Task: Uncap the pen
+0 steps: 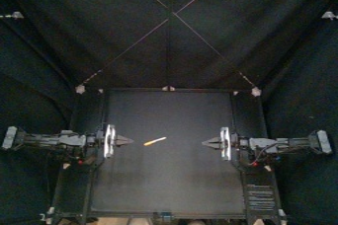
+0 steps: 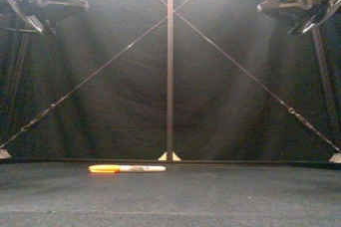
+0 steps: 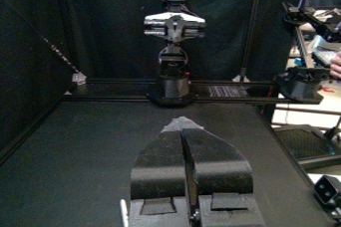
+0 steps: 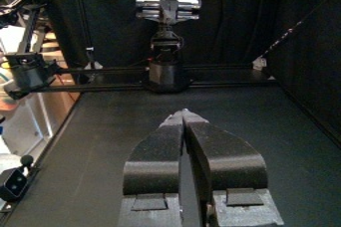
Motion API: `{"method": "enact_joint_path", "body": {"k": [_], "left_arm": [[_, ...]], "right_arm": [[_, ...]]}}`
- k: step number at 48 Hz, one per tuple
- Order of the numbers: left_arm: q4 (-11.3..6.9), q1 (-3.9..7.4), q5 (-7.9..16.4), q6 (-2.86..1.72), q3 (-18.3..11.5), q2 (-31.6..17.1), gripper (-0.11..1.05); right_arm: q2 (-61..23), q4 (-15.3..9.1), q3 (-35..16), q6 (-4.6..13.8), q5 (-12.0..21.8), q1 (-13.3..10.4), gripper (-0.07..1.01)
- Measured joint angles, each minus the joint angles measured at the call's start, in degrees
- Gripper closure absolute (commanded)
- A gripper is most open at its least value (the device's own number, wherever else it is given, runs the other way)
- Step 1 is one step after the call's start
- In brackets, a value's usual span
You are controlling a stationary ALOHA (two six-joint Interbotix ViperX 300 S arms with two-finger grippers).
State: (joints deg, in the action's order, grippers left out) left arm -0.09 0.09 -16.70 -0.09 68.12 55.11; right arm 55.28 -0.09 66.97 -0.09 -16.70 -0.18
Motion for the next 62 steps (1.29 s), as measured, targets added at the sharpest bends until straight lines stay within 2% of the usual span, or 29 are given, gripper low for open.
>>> {"method": "enact_joint_path", "body": {"k": [5,8,12,16,21,25,30,37,39,41,44,46,49,52,55,57,62], "left_arm": [[-0.18,0.0,0.2,0.0,1.8,-0.3,1.0],[-0.79,-0.09,0.3,-0.09,2.6,-0.8,0.97],[-2.11,-0.18,0.6,-0.09,3.3,-2.0,0.93],[-3.25,-0.35,1.6,-0.09,3.3,-3.8,0.89],[-3.87,-0.79,3.3,-0.09,3.3,-6.6,0.82],[-3.96,-1.23,4.2,-0.09,3.3,-8.4,0.75],[-3.96,-1.41,4.6,-0.09,3.3,-9.2,0.65],[-3.96,-1.41,4.7,-0.09,3.4,-9.1,0.53],[-4.04,-1.41,4.7,-0.09,3.4,-9.2,0.5],[-4.04,-1.41,4.7,-0.09,3.5,-9.2,0.47],[-4.04,-1.41,4.7,-0.09,3.9,-9.2,0.45],[-4.04,-1.41,4.8,-0.09,4.0,-9.2,0.45],[-4.04,-1.49,5.1,-0.09,4.3,-9.2,0.44],[-4.04,-1.41,5.4,-0.09,4.4,-9.1,0.44],[-4.04,-1.49,5.6,-0.09,4.6,-9.2,0.44],[-4.04,-1.41,5.8,-0.09,4.7,-9.1,0.44],[-4.04,-1.41,5.9,-0.09,4.8,-9.2,0.44]], "right_arm": [[-1.6,0.3,-0.4,0.97,-0.1,-1.1,0.94],[-4.5,0.4,-1.5,0.79,0.1,-2.1,0.94],[-10.5,0.2,-4.5,1.05,0.9,-3.9,0.93],[-17.4,-0.9,-8.5,0.53,2.5,-5.4,0.93],[-27.9,-3.6,-14.9,0.62,5.8,-6.5,0.88],[-35.4,-5.4,-20.0,0.79,9.0,-7.0,0.81],[-44.6,-6.8,-26.7,0.7,13.4,-7.3,0.65],[-55.6,-7.5,-34.1,0.35,19.3,-7.6,0.42],[-58.3,-7.7,-36.0,-0.09,21.0,-7.9,0.37],[-60.6,-8.1,-38.0,0.26,22.8,-8.0,0.32],[-63.9,-9.7,-41.0,-0.26,25.5,-8.3,0.27],[-65.6,-10.5,-42.7,0.35,26.9,-8.5,0.25],[-67.6,-11.5,-45.0,-0.26,28.7,-8.8,0.23],[-69.1,-12.1,-47.1,0.26,30.5,-9.1,0.22],[-70.1,-12.3,-48.7,-0.26,32.1,-9.4,0.22],[-71.1,-12.4,-49.9,0.35,33.4,-9.7,0.22],[-73.4,-12.4,-51.9,0.0,35.9,-9.8,0.22]]}}
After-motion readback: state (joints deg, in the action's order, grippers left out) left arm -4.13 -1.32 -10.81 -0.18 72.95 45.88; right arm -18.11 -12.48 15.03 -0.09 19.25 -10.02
